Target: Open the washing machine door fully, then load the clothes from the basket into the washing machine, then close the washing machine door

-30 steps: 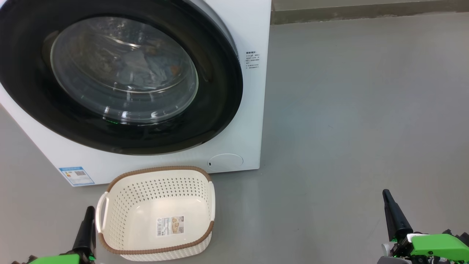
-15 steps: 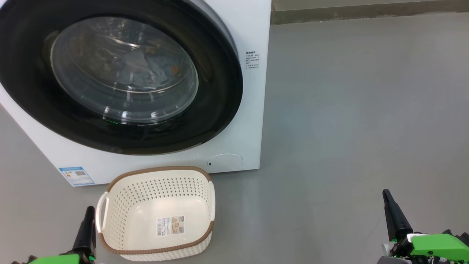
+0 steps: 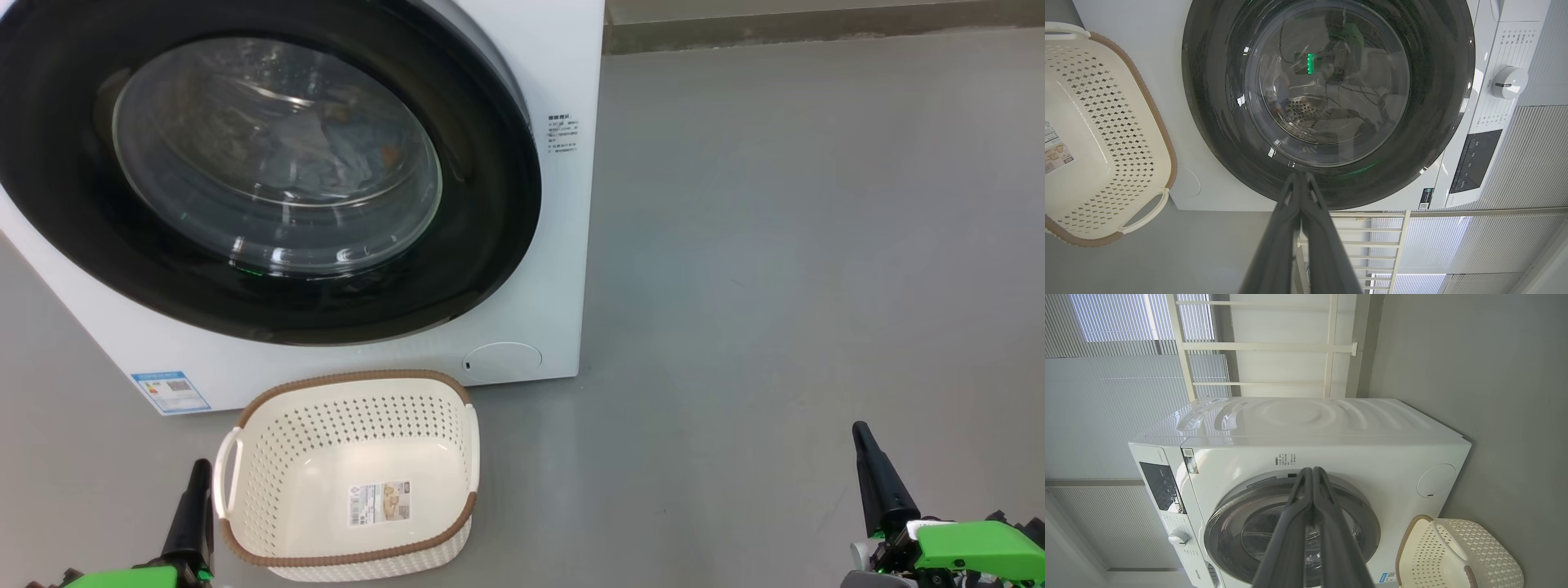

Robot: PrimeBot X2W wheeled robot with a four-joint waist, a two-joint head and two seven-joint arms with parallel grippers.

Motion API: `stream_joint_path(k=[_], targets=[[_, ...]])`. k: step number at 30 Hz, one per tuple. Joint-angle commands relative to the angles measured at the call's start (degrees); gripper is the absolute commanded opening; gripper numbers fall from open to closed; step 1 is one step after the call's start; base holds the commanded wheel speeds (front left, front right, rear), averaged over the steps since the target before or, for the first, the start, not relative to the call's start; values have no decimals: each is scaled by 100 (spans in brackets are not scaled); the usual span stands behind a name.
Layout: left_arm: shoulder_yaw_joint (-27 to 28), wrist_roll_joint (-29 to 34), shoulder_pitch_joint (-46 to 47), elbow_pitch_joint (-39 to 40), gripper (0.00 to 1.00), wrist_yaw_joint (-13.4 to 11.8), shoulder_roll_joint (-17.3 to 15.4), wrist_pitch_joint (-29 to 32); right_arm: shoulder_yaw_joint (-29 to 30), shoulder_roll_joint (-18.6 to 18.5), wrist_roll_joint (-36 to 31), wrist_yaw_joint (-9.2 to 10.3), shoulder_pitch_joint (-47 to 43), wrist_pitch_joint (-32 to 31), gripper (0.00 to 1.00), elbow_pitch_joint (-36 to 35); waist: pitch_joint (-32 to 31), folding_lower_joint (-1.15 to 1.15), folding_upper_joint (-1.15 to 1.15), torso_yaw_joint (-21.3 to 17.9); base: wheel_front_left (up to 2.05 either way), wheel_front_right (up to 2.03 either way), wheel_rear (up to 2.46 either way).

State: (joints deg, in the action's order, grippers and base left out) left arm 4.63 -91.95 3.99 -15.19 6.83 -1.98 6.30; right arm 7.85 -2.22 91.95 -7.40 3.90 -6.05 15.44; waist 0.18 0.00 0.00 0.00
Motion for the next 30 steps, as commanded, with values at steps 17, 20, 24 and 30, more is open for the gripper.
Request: stream_joint_path(k=[17,20,24,30], targets=[[188,-22,220,115,0,66,-89,18,-135,-65,23,-9,228,-43,0,-142,0,0,0,0,0,0,0],[188,-22,220,115,0,66,-89,18,-135,-65,23,-9,228,-43,0,-142,0,0,0,0,0,0,0],[188,-22,220,115,0,66,-89,18,-135,-65,23,-9,228,-43,0,-142,0,0,0,0,0,0,0],[188,-22,220,115,0,66,-89,18,-135,-65,23,-9,228,-43,0,-142,0,0,0,0,0,0,0]])
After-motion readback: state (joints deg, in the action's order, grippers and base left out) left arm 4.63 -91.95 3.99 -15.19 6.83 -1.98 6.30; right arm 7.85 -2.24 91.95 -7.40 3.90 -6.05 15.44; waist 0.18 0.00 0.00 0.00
